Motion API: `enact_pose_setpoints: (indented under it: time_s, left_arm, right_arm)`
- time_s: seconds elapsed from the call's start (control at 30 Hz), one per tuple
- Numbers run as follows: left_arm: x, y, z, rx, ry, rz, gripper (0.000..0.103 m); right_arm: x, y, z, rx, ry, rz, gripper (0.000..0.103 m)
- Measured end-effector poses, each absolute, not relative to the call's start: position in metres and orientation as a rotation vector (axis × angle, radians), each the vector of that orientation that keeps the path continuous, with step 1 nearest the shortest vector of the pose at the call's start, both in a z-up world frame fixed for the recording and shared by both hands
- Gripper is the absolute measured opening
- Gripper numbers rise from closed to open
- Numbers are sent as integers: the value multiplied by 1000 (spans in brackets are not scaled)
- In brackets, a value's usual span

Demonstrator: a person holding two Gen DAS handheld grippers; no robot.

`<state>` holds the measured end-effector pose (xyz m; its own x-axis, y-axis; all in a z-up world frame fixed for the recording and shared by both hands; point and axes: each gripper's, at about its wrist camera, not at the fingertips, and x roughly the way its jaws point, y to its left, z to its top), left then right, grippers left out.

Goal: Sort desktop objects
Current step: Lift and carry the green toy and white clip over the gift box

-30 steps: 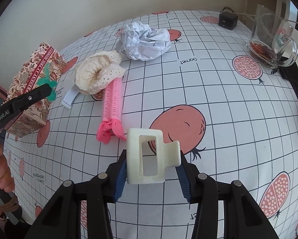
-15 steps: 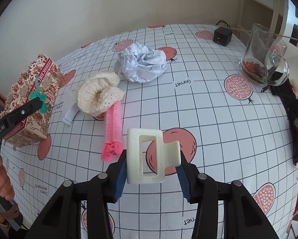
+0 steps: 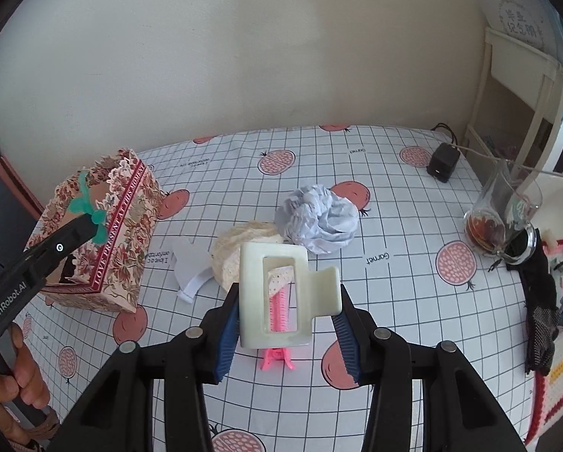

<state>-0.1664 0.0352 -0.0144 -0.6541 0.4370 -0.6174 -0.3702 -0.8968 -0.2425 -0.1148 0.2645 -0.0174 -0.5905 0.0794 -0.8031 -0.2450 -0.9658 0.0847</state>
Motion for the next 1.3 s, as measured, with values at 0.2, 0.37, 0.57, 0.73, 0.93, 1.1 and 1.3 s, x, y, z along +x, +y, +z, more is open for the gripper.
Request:
enact_pose_setpoints:
  time_s: [0.2,0.37,0.57,0.73,0.93,1.1,1.3]
  left_arm:
    - [-165,17,-1,-907,-172,2548,13]
    - [-170,-6,4,-892,-255,2587,13]
    - [-171,-31,9,-861,-352,2626,13]
    - [-171,-50,13,-828,-441,2644,13]
    - [-172,-71,15,-809,-514,2681,13]
    - [-169,-86,17,-786,-503,2757,13]
    - [-165,-108,17,-765,-594,2791,13]
  right_arm:
    - [-131,241,-4,-1308,225,2684,49]
    - [-143,221,4,-1302,183,2722,49]
    - [-156,197,11,-1303,131,2760,49]
    - [-164,177,18,-1301,88,2790,49]
    - [-171,157,23,-1307,43,2822,49]
    - [-177,139,25,-1313,-3,2856,49]
    - [-186,119,29,-1320,-30,2891,49]
